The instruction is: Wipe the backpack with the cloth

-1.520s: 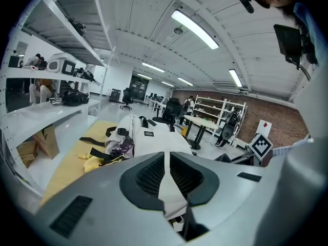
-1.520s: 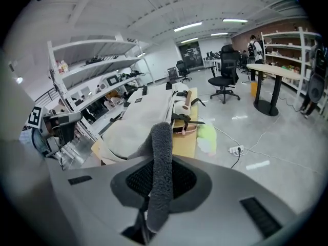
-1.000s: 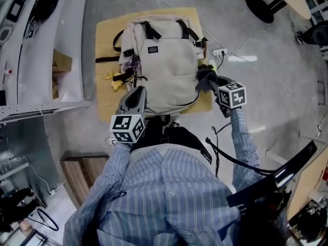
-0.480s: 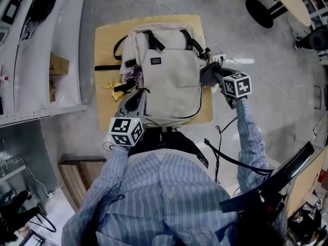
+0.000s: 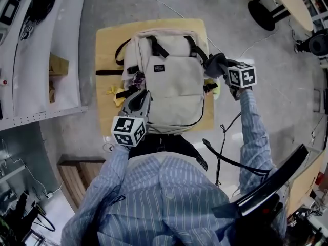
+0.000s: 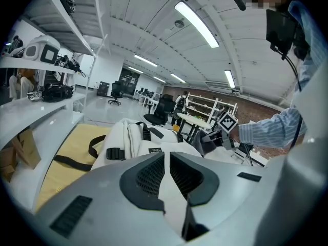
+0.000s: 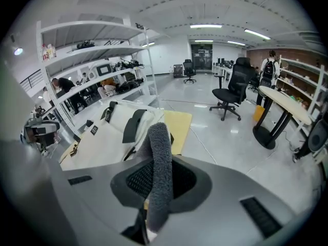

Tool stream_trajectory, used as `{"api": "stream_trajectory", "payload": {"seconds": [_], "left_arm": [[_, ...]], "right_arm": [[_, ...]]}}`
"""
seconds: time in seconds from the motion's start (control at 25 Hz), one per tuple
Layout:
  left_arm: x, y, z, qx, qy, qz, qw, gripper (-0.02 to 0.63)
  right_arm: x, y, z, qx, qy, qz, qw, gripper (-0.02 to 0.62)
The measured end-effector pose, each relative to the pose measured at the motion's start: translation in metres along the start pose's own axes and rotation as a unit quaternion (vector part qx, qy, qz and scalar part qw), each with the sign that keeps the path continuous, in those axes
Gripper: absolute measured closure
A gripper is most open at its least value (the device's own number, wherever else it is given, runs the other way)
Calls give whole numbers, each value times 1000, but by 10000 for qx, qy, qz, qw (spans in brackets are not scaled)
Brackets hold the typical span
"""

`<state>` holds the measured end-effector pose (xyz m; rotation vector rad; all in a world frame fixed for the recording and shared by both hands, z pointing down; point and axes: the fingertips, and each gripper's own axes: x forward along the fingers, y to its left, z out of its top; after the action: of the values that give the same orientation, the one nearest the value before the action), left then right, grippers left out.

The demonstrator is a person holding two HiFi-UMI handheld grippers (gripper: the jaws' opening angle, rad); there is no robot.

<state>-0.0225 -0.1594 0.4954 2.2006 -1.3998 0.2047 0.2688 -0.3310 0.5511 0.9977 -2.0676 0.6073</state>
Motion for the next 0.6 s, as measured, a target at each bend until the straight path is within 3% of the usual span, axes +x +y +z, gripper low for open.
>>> {"api": "stream_trajectory", "payload": {"seconds": [0.28, 0.6], "left_arm": [[0, 19, 5, -76, 23, 101, 9999, 572], [-6, 47, 8, -200, 31, 288, 9994, 572]], "right_arm": [[19, -17, 50, -161, -7, -101, 9998, 548], [46, -38, 107, 173, -228, -265, 9992, 548]]}}
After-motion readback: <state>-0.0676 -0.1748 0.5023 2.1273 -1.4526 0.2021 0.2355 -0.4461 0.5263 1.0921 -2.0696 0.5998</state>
